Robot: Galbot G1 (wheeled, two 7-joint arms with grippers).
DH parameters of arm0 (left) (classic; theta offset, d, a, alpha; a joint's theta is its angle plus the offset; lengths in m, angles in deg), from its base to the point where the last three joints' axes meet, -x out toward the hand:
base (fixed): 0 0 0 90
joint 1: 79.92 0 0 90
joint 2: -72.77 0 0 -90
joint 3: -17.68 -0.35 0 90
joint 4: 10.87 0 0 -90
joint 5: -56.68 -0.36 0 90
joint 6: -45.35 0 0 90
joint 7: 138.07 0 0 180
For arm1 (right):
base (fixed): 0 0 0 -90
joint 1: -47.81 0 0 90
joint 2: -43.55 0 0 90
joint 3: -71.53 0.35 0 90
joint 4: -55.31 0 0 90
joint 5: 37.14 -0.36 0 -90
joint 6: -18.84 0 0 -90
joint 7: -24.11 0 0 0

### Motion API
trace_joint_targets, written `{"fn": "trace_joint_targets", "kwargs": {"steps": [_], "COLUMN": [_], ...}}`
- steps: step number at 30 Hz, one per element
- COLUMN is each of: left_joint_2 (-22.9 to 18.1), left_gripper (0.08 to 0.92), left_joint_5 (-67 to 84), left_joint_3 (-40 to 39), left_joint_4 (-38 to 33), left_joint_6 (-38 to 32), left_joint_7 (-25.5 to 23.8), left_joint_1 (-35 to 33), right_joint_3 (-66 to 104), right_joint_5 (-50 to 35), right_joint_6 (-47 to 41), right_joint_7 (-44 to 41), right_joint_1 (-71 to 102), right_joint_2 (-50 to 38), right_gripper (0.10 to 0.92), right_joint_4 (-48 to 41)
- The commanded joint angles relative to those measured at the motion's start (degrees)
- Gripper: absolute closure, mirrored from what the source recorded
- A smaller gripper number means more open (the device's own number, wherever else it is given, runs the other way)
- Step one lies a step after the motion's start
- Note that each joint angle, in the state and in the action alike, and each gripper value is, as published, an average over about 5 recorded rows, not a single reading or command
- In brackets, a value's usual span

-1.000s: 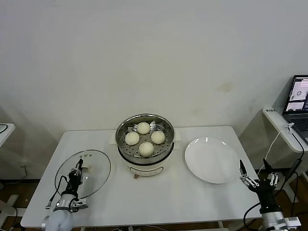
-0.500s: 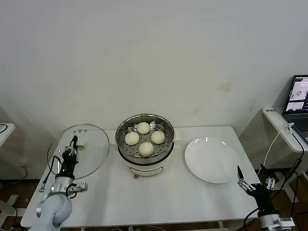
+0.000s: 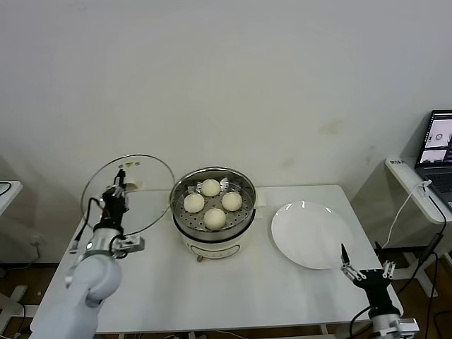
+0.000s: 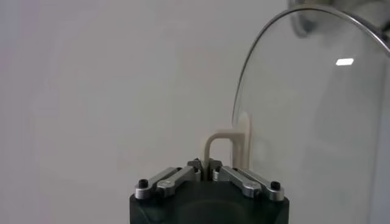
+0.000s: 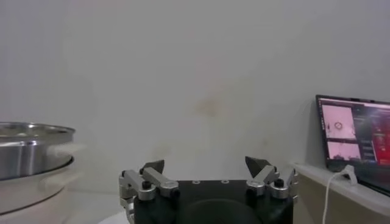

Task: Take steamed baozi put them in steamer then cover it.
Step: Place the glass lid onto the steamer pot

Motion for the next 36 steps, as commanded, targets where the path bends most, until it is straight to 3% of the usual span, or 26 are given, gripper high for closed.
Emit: {"fn": "trace_joint_targets", "kwargs": {"steps": [1,9,19,25,36], "left_joint_2": [-3.6,-11.1,-19.3,-21.7,-22.5], "left_gripper": [0.867,0.867,0.867,0.867,0.867], "left_joint_5": [-0.5,-8.5,-16.7,-18.5,-19.2], "left_joint_3": [-17.7,-23.7,-24.3,-24.9,-25.4], "left_joint_4": [1.3,6.9,12.0,13.5,14.1], "left_joint_6": [12.9,15.8,16.1,15.2,14.7], "left_joint_7": [-9.9,-14.6,-17.6,-17.5,-17.5], "left_joint_1": [16.4,20.6,20.6,20.1,19.8], "right_joint_3": [-0.9,-1.7,-2.2,-2.6,-3.1], "right_joint_5": [5.1,7.8,8.8,8.9,9.0], "right_joint_6": [-0.1,0.2,0.3,0.3,0.5], "right_joint_7": [0.4,0.7,0.8,0.7,0.6], "right_joint_1": [-1.1,-1.9,-2.5,-2.7,-2.7], "right_joint_2": [3.9,5.4,5.7,5.6,5.6], "right_gripper": [0.202,0.203,0.202,0.203,0.202], "right_joint_4": [-0.5,-0.7,-1.3,-1.5,-1.8]}}
